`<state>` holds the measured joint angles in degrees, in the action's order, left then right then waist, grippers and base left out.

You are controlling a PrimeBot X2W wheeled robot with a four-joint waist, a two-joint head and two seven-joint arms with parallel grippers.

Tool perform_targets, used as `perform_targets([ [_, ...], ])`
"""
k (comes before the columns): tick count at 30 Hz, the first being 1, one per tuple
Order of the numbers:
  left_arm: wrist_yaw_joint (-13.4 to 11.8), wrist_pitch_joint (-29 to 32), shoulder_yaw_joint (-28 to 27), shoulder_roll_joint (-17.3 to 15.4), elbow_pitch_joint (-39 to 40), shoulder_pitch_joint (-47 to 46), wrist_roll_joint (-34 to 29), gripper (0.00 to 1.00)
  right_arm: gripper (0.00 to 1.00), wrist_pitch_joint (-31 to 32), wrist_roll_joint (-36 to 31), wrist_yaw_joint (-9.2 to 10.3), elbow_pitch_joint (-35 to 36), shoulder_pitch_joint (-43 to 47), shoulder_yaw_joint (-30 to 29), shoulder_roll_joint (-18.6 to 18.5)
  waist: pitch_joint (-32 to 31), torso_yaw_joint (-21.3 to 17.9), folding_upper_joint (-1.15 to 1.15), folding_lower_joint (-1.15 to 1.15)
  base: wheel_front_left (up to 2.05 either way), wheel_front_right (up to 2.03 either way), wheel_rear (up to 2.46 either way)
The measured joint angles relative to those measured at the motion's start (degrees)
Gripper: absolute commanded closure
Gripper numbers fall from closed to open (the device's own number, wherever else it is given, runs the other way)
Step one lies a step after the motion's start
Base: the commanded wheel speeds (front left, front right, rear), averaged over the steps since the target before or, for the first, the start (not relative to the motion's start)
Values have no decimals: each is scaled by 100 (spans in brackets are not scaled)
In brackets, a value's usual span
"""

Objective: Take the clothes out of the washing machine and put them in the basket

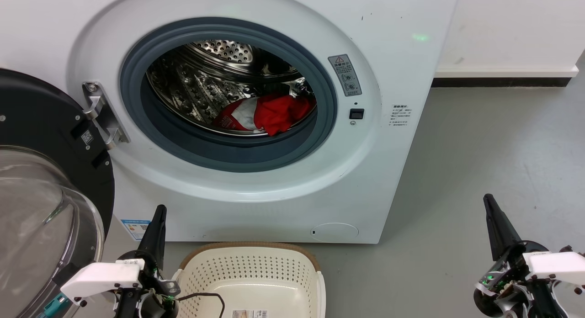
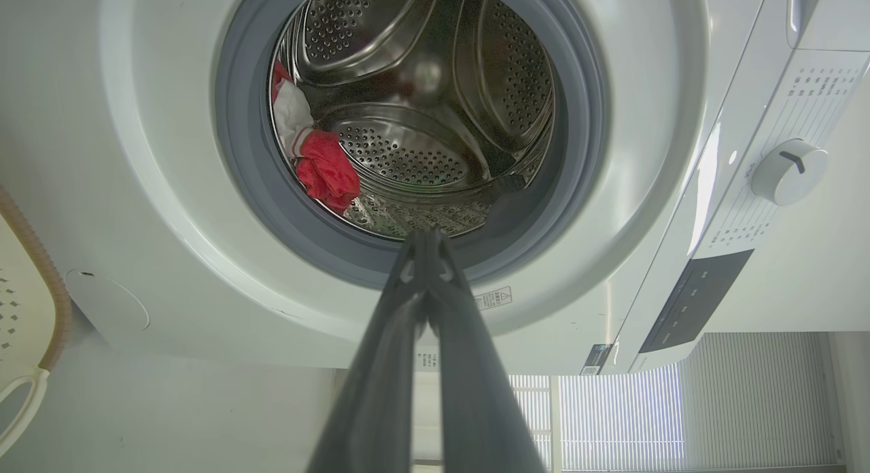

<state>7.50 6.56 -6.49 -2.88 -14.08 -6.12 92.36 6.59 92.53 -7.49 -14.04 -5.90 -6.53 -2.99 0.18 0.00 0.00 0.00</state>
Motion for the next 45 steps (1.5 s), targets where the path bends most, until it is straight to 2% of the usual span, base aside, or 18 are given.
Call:
perform_targets([
  [35, 0, 0, 0, 0, 0, 0, 0, 100, 100, 0, 0, 0, 0, 0, 0, 0, 0, 0, 0, 0, 0, 0, 0],
  [36, -1, -2, 4, 2, -23, 8, -1, 0, 0, 0, 2, -1, -18, 10, 0, 0, 0, 0, 0, 0, 0, 0, 0],
  [45, -11, -149, 38, 22, -169, 262, -222, 0, 0, -136, -159, 0, -219, 270, -3, 10, 4, 0, 0, 0, 0, 0, 0],
])
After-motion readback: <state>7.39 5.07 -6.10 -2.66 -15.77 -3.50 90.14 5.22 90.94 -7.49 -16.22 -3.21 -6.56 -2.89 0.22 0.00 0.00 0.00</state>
